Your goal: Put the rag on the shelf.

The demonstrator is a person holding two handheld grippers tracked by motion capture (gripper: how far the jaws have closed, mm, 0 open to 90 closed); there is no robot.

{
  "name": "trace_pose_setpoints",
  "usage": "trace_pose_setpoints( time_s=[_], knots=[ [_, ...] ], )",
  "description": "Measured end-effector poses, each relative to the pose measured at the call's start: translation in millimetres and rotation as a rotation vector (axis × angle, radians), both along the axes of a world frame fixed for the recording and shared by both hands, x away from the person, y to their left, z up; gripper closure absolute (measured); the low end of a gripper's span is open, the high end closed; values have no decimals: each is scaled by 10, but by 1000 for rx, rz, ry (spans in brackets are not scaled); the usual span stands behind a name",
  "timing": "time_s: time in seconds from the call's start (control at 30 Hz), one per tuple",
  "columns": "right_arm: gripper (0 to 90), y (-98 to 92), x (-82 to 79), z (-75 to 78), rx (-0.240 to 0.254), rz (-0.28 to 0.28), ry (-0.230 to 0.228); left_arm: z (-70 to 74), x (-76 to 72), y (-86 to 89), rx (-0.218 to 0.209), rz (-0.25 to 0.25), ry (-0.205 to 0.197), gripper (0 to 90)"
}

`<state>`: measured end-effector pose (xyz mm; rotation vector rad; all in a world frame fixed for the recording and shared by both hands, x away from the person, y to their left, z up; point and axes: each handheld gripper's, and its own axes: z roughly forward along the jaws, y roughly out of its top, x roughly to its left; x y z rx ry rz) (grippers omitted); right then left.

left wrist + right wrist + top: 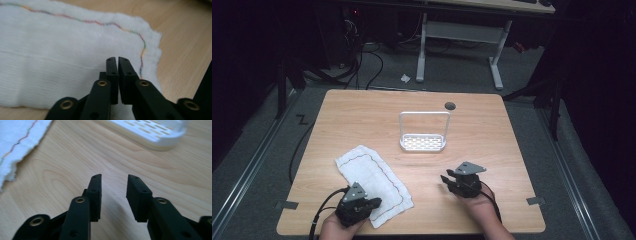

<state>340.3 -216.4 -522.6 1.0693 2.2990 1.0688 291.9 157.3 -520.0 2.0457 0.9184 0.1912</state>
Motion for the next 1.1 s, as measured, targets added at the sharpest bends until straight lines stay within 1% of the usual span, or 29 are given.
trace_pose_setpoints(
  time_s=[0.03, 0.07, 0.1, 0.13, 0.17, 0.2, 0.23, 0.27, 0.3, 0.33, 0.37, 0.43, 0.47, 0.5, 0.53, 0.57, 0.6, 0.67, 0.7, 0.73, 0.83, 0.93, 1.03, 1.1],
  knots=[
    [705, 69, 13, 0, 0, 16, 14, 21, 22, 71, -22, 34, -6, 817],
    [737, 141, 30, 3, 0, 38, 27, 31, 45, 142, -25, 69, -14, 814],
    [825, 303, 59, 15, -15, 84, 34, 30, 66, 203, -23, 100, -16, 803],
    [831, 408, 78, 22, -15, 109, 46, 16, 85, 266, -20, 124, -16, 791],
    [835, 476, 90, 27, -14, 116, 50, 3, 93, 295, -16, 133, -13, 782],
    [835, 476, 90, 27, -14, 116, 50, -18, 104, 320, -4, 144, -11, 782],
    [844, 571, 110, 37, -10, 129, 51, -39, 115, 333, 10, 153, -7, 777],
    [879, 768, 149, 57, 11, 158, 52, -72, 137, 338, 26, 156, 3, 775],
    [879, 768, 149, 57, 11, 158, 52, -72, 137, 338, 26, 156, 3, 775],
    [899, 873, 168, 64, 12, 179, 48, -80, 147, 333, 40, 160, 1, 775],
    [900, 1084, 199, 62, 14, 213, 42, -82, 158, 323, 60, 168, -4, 779],
    [900, 1274, 234, 42, 0, 243, 49, -83, 159, 317, 65, 171, -5, 780],
    [900, 1356, 252, 25, -5, 255, 52, -88, 156, 304, 77, 166, -6, 780],
    [900, 1427, 268, 7, -13, 263, 56, -88, 156, 304, 77, 166, -6, 779],
    [900, 1481, 282, -11, -21, 266, 56, -91, 154, 297, 85, 165, -7, 779],
    [900, 1481, 282, -11, -21, 266, 56, -94, 153, 296, 88, 165, -8, 779],
    [900, 1537, 306, -57, -48, 276, 68, -96, 155, 298, 87, 164, -4, 777],
    [900, 1539, 301, -75, -48, 274, 67, -108, 164, 303, 77, 163, 3, 776],
    [900, 1508, 287, -73, -37, 275, 83, -112, 168, 305, 72, 163, 8, 773],
    [900, 1508, 287, -73, -37, 275, 83, -114, 171, 303, 67, 164, 11, 773],
    [900, 1430, 201, -83, -26, 283, 85, -118, 175, 280, 55, 155, 22, 769],
    [900, 1299, 71, -99, -5, 286, 89, -120, 163, 195, 50, 123, 23, 764],
    [900, 1154, -82, -107, 2, 283, 87, -115, 152, 93, 66, 94, 16, 760],
    [900, 1096, -149, -100, -5, 286, 91, -104, 140, 12, 97, 75, -1, 760]
  ],
)
